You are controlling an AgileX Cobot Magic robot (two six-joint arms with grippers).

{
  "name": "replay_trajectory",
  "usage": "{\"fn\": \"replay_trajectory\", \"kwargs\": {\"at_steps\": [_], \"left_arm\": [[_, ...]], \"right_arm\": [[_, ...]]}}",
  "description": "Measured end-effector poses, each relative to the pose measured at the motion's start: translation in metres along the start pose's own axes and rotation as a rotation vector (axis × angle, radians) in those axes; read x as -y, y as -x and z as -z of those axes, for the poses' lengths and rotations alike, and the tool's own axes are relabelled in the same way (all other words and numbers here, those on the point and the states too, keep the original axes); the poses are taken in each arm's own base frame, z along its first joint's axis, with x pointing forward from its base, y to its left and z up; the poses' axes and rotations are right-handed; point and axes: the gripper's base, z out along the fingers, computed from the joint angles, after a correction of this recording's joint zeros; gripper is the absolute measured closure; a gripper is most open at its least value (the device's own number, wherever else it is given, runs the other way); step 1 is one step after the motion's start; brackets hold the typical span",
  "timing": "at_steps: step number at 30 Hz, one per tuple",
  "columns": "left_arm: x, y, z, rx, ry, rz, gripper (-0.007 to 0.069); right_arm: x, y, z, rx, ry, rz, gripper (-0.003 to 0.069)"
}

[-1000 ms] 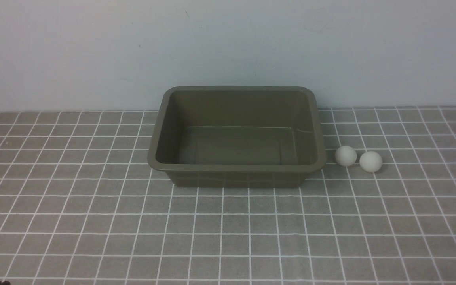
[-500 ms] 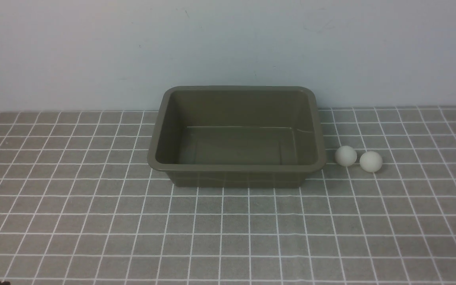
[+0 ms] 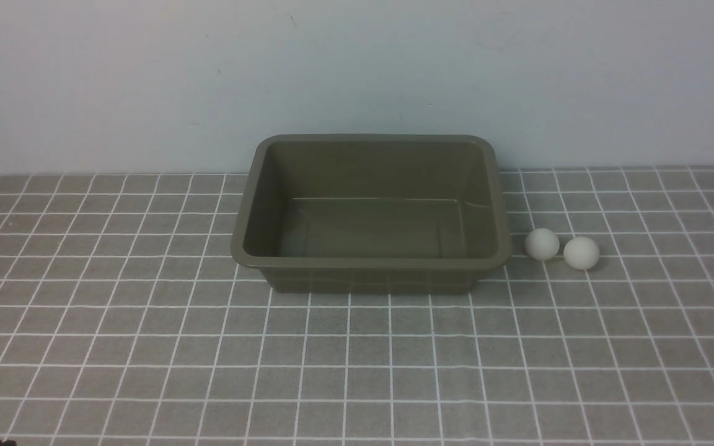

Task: Put the table tennis balls into the box on the grey coffee tablecloth.
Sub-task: 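Reach for and grasp a ping pong ball on the table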

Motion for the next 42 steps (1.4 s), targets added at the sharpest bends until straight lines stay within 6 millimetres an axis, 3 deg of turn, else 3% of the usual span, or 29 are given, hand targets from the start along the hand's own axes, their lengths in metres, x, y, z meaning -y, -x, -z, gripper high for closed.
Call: {"fn": "replay_trajectory", "kwargs": {"at_steps": [4, 6, 8, 15, 20, 21, 22, 29, 32, 38, 39, 40, 42], "left_arm": [[0.000, 0.000, 0.000, 0.000, 0.000, 0.000, 0.0628], [0.000, 0.000, 0.000, 0.000, 0.000, 0.000, 0.0628], [0.000, 0.000, 0.000, 0.000, 0.000, 0.000, 0.0628], [0.000, 0.000, 0.000, 0.000, 0.000, 0.000, 0.0628], [0.000, 0.000, 0.000, 0.000, 0.000, 0.000, 0.0628], [0.000, 0.000, 0.000, 0.000, 0.000, 0.000, 0.0628], [0.000, 0.000, 0.000, 0.000, 0.000, 0.000, 0.0628], [0.000, 0.000, 0.000, 0.000, 0.000, 0.000, 0.0628], [0.000, 0.000, 0.000, 0.000, 0.000, -0.001, 0.0628], [0.000, 0.000, 0.000, 0.000, 0.000, -0.001, 0.0628], [0.000, 0.000, 0.000, 0.000, 0.000, -0.001, 0.0628], [0.000, 0.000, 0.000, 0.000, 0.000, -0.001, 0.0628], [0.000, 0.000, 0.000, 0.000, 0.000, -0.002, 0.0628]], "right_arm": [[-0.040, 0.014, -0.057, -0.346, 0.004, 0.281, 0.0673], [-0.046, 0.009, -0.085, -0.532, -0.016, 0.365, 0.0673], [-0.047, 0.000, -0.126, -0.724, -0.053, 0.454, 0.0673], [-0.020, -0.047, -0.239, -1.166, -0.195, 0.563, 0.0670], [0.005, -0.082, -0.287, -1.388, -0.278, 0.574, 0.0668], [0.017, -0.098, -0.300, -1.459, -0.316, 0.569, 0.0667], [0.017, -0.098, -0.300, -1.459, -0.316, 0.569, 0.0667], [0.057, -0.149, -0.350, -1.572, -0.440, 0.540, 0.0654], [0.067, -0.165, -0.358, -1.581, -0.457, 0.525, 0.0637], [0.073, -0.206, -0.360, -1.650, -0.442, 0.509, 0.0473], [0.074, -0.216, -0.358, -1.670, -0.437, 0.513, 0.0400], [0.074, -0.217, -0.358, -1.673, -0.437, 0.513, 0.0391], [0.077, -0.228, -0.355, -1.697, -0.437, 0.521, 0.0282]]}}
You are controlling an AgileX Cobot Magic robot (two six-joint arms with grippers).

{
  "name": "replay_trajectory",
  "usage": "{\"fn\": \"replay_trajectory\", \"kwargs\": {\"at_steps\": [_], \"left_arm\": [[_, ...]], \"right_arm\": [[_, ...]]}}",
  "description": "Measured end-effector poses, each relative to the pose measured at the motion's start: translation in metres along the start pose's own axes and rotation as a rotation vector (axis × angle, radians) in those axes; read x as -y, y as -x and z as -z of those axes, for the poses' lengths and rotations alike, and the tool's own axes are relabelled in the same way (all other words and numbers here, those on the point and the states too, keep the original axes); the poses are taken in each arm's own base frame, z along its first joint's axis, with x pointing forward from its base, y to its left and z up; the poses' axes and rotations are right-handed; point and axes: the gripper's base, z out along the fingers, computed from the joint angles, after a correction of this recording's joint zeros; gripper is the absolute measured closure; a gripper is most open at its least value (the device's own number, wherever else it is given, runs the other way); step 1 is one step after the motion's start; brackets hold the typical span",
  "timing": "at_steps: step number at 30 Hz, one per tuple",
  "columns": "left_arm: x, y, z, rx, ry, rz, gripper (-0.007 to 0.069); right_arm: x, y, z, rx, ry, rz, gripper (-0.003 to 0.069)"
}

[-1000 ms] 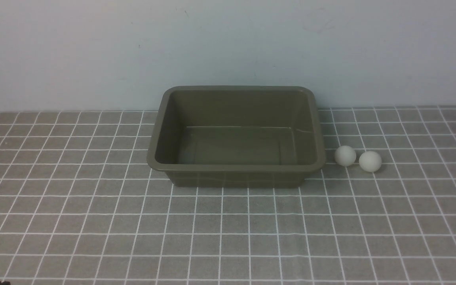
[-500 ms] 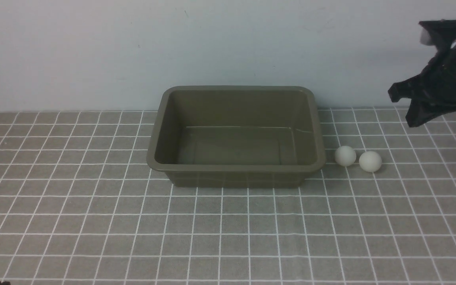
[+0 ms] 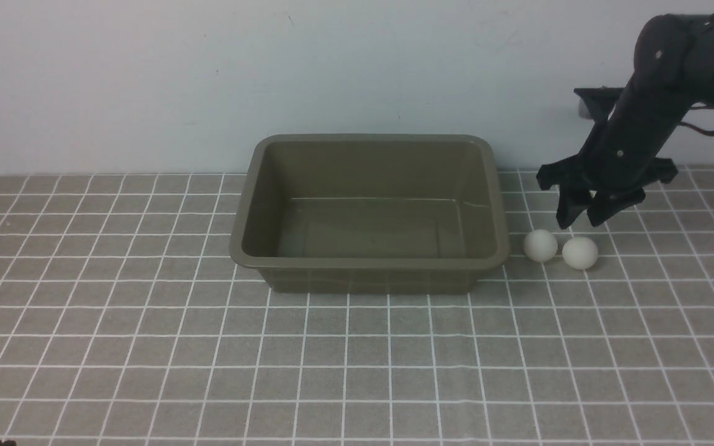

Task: Put the table tennis balls into the box on the grey coffee tablecloth.
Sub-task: 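Reach for and grasp a ping pong ball on the table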

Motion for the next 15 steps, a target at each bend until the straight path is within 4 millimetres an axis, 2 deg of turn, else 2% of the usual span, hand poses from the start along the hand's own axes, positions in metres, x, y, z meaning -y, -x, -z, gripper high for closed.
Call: {"fn": "replay_trajectory", "kwargs": {"at_steps": [1, 5, 11, 15], "left_arm": [[0.0000, 0.0000, 0.0000, 0.000, 0.000, 0.001, 0.0628], [0.0000, 0.0000, 0.0000, 0.000, 0.000, 0.001, 0.0628], [0.0000, 0.0000, 0.0000, 0.000, 0.000, 0.001, 0.0628], [0.0000, 0.0000, 0.0000, 0.000, 0.000, 0.001, 0.0628]], "right_arm": [[0.0002, -0.0001, -0.0026, -0.005, -0.011, 0.007, 0.0233], [0.0038, 0.0001, -0.0039, -0.007, -0.050, 0.006, 0.0128], [0.0067, 0.0002, -0.0045, -0.007, -0.081, 0.007, 0.0106], [0.0083, 0.0000, -0.0120, -0.022, -0.094, 0.009, 0.0106]]}}
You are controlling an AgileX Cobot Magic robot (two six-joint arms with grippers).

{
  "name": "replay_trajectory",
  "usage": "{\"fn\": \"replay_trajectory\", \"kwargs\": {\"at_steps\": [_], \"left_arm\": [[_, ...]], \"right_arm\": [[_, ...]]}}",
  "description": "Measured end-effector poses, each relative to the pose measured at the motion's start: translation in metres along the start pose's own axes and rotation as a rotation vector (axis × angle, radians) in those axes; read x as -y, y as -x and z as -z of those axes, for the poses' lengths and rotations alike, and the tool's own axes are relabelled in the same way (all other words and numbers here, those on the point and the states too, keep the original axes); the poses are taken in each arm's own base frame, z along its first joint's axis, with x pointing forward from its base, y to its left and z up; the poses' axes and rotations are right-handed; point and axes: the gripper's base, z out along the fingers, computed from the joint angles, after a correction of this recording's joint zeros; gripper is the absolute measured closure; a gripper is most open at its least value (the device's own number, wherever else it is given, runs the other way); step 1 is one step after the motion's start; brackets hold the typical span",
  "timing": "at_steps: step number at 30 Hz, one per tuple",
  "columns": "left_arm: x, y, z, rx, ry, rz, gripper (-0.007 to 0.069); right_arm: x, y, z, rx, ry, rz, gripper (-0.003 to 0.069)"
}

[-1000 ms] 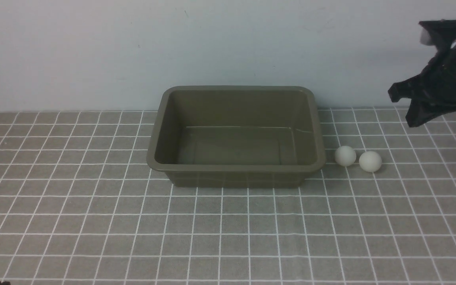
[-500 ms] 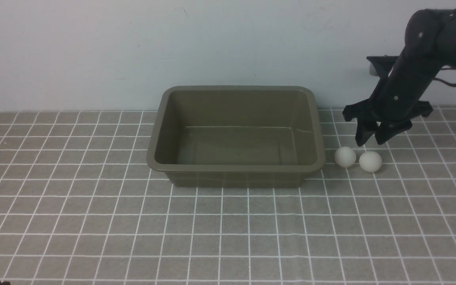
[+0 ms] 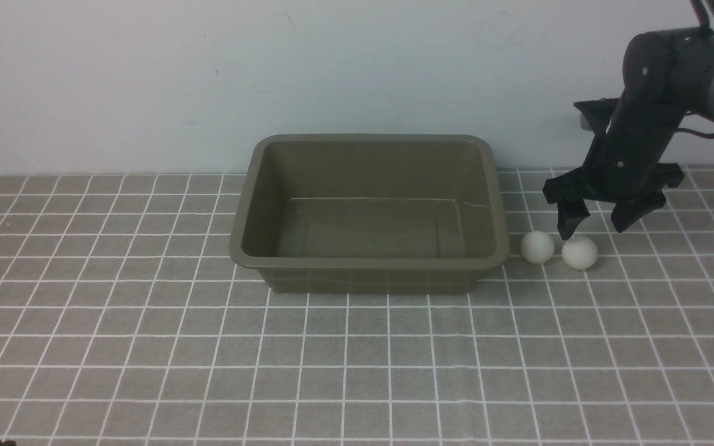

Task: Put the table tennis balls into the box on the grey coffee tablecloth.
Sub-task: 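Reach for and grasp a ping pong ball on the table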

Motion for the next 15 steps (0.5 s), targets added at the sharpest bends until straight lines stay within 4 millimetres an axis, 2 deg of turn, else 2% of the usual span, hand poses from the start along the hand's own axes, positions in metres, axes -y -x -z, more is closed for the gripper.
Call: {"fn": "replay_trajectory", "kwargs": {"at_steps": [7, 9, 11, 12, 13, 15], "left_arm": [[0.000, 0.000, 0.000, 0.000, 0.000, -0.001, 0.0628], [0.000, 0.000, 0.000, 0.000, 0.000, -0.001, 0.0628], [0.000, 0.000, 0.000, 0.000, 0.000, -0.001, 0.0628], [0.000, 0.000, 0.000, 0.000, 0.000, -0.001, 0.0628], [0.000, 0.000, 0.000, 0.000, 0.000, -0.001, 0.0628], [0.000, 0.000, 0.000, 0.000, 0.000, -0.001, 0.0628]], "right_arm": [[0.001, -0.001, -0.026, -0.054, -0.018, 0.008, 0.0106], [0.001, -0.002, -0.030, -0.063, -0.014, 0.008, 0.0132], [0.000, -0.002, -0.033, -0.066, -0.009, 0.017, 0.0211], [0.000, -0.002, -0.033, -0.067, -0.008, 0.019, 0.0293], [0.000, -0.002, -0.032, -0.064, -0.008, 0.019, 0.0312], [0.000, -0.001, -0.026, -0.053, -0.010, 0.014, 0.0300]]}}
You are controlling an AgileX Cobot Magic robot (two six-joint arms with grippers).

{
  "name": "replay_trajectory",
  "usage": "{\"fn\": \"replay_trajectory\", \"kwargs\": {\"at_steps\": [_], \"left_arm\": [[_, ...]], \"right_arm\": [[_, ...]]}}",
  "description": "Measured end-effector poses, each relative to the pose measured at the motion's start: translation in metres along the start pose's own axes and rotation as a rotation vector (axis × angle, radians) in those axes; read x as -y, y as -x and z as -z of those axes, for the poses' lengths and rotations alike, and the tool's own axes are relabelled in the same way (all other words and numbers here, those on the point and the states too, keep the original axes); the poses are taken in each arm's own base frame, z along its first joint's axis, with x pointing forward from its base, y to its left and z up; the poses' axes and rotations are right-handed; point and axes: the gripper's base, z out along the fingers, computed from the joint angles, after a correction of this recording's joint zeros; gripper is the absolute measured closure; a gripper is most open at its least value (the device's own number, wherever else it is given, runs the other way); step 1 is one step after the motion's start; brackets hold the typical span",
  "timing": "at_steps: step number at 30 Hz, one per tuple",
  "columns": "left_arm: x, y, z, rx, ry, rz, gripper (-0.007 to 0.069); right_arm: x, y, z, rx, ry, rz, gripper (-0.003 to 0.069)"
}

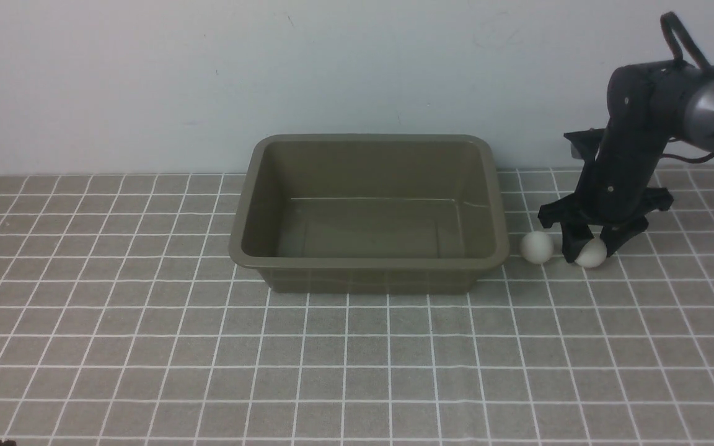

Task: Put the table tennis balls into the box on the grey coffee tablecloth.
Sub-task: 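Reach for and grasp a ping pong ball on the table, then release the ping pong ball into the bin and lift the gripper away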

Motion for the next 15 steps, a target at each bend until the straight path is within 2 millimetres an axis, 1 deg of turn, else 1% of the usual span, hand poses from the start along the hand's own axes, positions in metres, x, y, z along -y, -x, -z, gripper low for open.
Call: {"fn": "replay_trajectory", "kwargs": {"at_steps": [2, 5, 6, 7, 8, 10, 11, 12, 14, 15], "left_arm": [[0.000, 0.000, 0.000, 0.000, 0.000, 0.000, 0.0628], [0.000, 0.000, 0.000, 0.000, 0.000, 0.000, 0.0628], [0.000, 0.000, 0.000, 0.000, 0.000, 0.000, 0.0628], [0.000, 0.000, 0.000, 0.000, 0.000, 0.000, 0.0628], [0.000, 0.000, 0.000, 0.000, 0.000, 0.000, 0.0628], [0.000, 0.000, 0.000, 0.000, 0.000, 0.000, 0.0628], [0.000, 0.000, 0.000, 0.000, 0.000, 0.000, 0.0628], [0.000, 0.000, 0.000, -0.001, 0.000, 0.000, 0.0628], [0.000, 0.000, 0.000, -0.001, 0.000, 0.000, 0.0628], [0.000, 0.000, 0.000, -0.001, 0.000, 0.000, 0.0628]], "right_arm": [[-0.001, 0.000, 0.024, 0.048, 0.017, -0.043, 0.0294], [-0.014, -0.003, 0.072, 0.142, 0.108, -0.097, 0.0294], [-0.024, -0.006, 0.089, 0.175, 0.146, -0.091, 0.0294], [-0.041, -0.011, 0.109, 0.211, 0.189, -0.064, 0.0294], [-0.050, -0.013, 0.116, 0.226, 0.209, -0.043, 0.0294], [-0.083, -0.016, 0.127, 0.289, 0.244, 0.056, 0.0294], [-0.086, -0.016, 0.127, 0.294, 0.246, 0.065, 0.0294], [-0.107, -0.016, 0.124, 0.324, 0.254, 0.129, 0.0294], [-0.125, -0.016, 0.116, 0.338, 0.257, 0.169, 0.0293], [-0.129, -0.017, 0.115, 0.339, 0.255, 0.178, 0.0286]]}}
